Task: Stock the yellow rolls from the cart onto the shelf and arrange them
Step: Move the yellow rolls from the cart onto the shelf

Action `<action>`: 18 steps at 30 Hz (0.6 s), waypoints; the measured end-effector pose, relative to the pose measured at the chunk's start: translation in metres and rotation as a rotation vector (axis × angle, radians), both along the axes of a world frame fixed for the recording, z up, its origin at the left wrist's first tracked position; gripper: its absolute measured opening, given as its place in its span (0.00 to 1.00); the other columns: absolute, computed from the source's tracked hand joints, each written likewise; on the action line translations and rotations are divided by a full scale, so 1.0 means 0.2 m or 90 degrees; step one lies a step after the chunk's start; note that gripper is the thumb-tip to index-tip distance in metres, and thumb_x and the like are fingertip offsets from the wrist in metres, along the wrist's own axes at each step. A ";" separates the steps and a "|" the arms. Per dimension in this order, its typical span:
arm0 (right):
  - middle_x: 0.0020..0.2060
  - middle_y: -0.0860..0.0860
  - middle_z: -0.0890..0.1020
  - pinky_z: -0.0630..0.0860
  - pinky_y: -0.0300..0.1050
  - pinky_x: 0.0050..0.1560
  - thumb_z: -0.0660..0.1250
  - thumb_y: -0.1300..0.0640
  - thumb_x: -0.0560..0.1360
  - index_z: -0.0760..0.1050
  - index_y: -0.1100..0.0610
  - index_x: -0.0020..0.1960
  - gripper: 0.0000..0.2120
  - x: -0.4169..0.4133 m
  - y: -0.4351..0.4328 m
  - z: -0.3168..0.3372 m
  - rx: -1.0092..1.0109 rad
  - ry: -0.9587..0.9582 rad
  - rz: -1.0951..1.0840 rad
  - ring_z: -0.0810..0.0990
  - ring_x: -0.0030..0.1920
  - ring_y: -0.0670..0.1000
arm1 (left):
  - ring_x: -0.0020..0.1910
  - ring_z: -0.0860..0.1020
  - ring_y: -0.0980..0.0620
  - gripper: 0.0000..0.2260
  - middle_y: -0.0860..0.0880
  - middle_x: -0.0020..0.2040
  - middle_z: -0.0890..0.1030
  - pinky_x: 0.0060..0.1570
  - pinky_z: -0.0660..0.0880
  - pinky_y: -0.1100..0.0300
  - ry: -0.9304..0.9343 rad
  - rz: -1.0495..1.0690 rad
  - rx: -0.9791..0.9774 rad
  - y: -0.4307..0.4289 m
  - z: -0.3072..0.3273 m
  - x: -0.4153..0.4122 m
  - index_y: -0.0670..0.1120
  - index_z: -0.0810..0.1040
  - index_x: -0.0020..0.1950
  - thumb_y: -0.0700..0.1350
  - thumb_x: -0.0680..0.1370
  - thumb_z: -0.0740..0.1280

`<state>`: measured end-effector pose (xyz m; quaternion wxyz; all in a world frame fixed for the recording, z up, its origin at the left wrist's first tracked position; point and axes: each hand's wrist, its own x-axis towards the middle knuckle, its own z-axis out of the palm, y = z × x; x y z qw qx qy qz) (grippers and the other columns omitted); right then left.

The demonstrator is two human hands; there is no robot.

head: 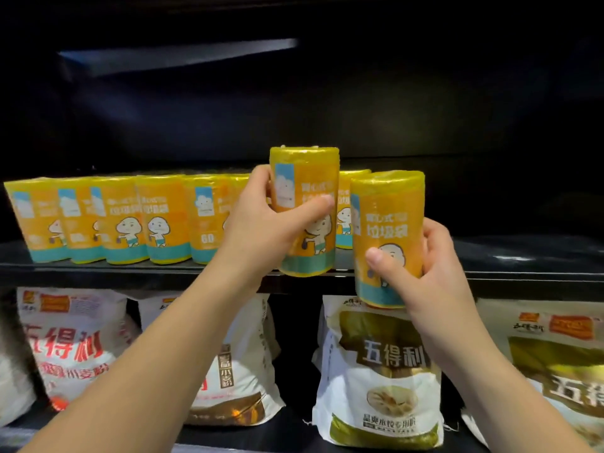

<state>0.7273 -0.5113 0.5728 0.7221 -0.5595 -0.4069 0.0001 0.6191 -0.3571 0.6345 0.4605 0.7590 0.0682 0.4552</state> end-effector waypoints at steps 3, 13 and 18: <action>0.53 0.41 0.82 0.79 0.31 0.41 0.74 0.43 0.62 0.67 0.43 0.63 0.31 0.06 0.01 0.03 -0.014 -0.006 -0.019 0.82 0.51 0.39 | 0.47 0.83 0.60 0.18 0.55 0.49 0.83 0.44 0.81 0.60 0.012 0.038 0.034 0.00 0.03 0.04 0.52 0.73 0.58 0.51 0.72 0.75; 0.52 0.38 0.75 0.76 0.30 0.40 0.77 0.41 0.59 0.62 0.46 0.63 0.39 0.22 0.15 0.13 -0.111 -0.119 -0.162 0.79 0.50 0.37 | 0.45 0.78 0.56 0.26 0.53 0.46 0.76 0.39 0.78 0.58 0.048 0.209 0.193 0.03 0.09 0.13 0.50 0.66 0.55 0.56 0.68 0.77; 0.53 0.39 0.72 0.79 0.47 0.53 0.75 0.32 0.55 0.59 0.48 0.66 0.47 0.28 0.22 0.15 -0.183 -0.204 -0.269 0.77 0.56 0.44 | 0.51 0.75 0.53 0.39 0.60 0.44 0.71 0.53 0.76 0.50 0.070 0.316 0.334 0.06 0.09 0.17 0.55 0.60 0.72 0.66 0.68 0.72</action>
